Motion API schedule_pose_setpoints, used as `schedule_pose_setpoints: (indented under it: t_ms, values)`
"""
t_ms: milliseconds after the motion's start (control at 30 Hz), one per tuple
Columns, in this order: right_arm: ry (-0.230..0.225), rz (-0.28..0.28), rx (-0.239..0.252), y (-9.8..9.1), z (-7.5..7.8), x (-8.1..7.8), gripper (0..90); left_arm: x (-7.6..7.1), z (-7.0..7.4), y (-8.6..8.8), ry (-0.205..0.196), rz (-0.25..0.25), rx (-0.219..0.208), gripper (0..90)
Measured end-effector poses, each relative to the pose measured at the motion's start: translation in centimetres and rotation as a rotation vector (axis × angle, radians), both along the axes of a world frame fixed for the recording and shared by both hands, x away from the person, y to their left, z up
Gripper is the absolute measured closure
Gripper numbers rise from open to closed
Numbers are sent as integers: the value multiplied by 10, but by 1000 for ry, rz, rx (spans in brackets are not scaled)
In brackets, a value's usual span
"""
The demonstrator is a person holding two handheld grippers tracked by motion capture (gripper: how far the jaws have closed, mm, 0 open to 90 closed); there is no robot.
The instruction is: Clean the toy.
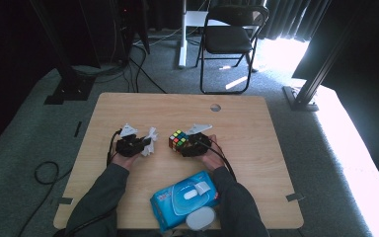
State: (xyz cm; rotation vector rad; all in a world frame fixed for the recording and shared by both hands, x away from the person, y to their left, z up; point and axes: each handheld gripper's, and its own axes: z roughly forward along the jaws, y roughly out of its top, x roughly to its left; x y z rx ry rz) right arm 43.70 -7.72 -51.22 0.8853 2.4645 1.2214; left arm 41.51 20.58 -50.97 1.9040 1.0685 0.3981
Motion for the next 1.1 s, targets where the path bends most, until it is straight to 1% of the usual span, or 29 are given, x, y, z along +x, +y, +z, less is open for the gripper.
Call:
schedule_pose_setpoints:
  t_ms: [367,633,733,967,1000,1100]
  values:
    - [16,2,-22,1,-7,0,343,0,-2,3,7,8,6,808]
    - [8,15,-38,4,-11,-1,343,1,-5,4,13,17,9,797]
    - [0,18,-54,6,-12,-2,343,1,-7,4,16,14,13,787]
    - [-1,24,-55,8,-13,-2,343,1,-9,4,21,22,18,762]
    - [-1,24,-55,8,-13,-2,342,1,-11,5,27,27,26,762]
    - [-4,19,-54,7,-14,-2,341,1,-12,5,33,36,23,685]
